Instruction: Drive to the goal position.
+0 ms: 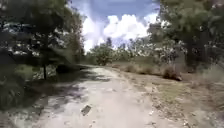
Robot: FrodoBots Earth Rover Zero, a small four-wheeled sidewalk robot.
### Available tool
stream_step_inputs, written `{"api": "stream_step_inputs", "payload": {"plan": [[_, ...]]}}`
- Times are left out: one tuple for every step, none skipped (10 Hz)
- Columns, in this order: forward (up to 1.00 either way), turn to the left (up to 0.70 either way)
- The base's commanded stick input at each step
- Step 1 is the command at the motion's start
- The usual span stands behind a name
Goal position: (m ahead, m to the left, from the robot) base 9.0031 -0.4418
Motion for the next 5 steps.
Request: {"api": "stream_step_inputs", "payload": {"plan": [[0.85, 0.0], [0.85, 0.0], [0.85, 0.0], [0.85, 0.0], [0.85, 0.0]]}}
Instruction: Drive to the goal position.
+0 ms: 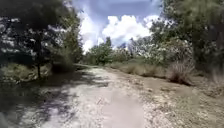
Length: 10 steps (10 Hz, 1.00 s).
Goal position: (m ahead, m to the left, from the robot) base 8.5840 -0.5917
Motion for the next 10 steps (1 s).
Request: {"api": "stream_step_inputs", "payload": {"plan": [[0.85, 0.0], [0.85, 0.0], [0.85, 0.0], [0.85, 0.0], [0.85, 0.0], [0.85, 0.0], [0.85, 0.0], [0.85, 0.0], [0.85, 0.0], [0.85, 0.0]]}}
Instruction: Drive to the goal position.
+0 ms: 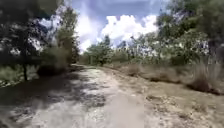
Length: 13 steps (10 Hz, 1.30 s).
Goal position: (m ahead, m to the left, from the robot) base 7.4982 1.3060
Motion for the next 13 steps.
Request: {"api": "stream_step_inputs", "payload": {"plan": [[0.85, 0.0], [0.85, 0.0], [0.85, 0.0], [0.85, 0.22], [0.85, 0.34], [0.85, 0.34], [0.85, 0.34], [0.85, 0.0], [0.85, 0.0], [0.85, 0.0], [0.85, 0.0], [0.85, 0.14], [0.85, 0.33]]}}
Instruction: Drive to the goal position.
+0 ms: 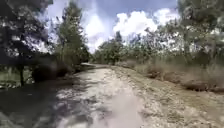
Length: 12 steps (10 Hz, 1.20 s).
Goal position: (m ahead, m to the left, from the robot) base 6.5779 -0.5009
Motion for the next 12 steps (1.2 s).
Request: {"api": "stream_step_inputs", "payload": {"plan": [[0.85, 0.16], [0.85, 0.0], [0.85, 0.0], [0.85, 0.0], [0.85, 0.0], [0.85, 0.0], [0.85, 0.0], [0.85, 0.0], [0.85, 0.0], [0.85, 0.0], [0.85, 0.0], [0.85, 0.28]]}}
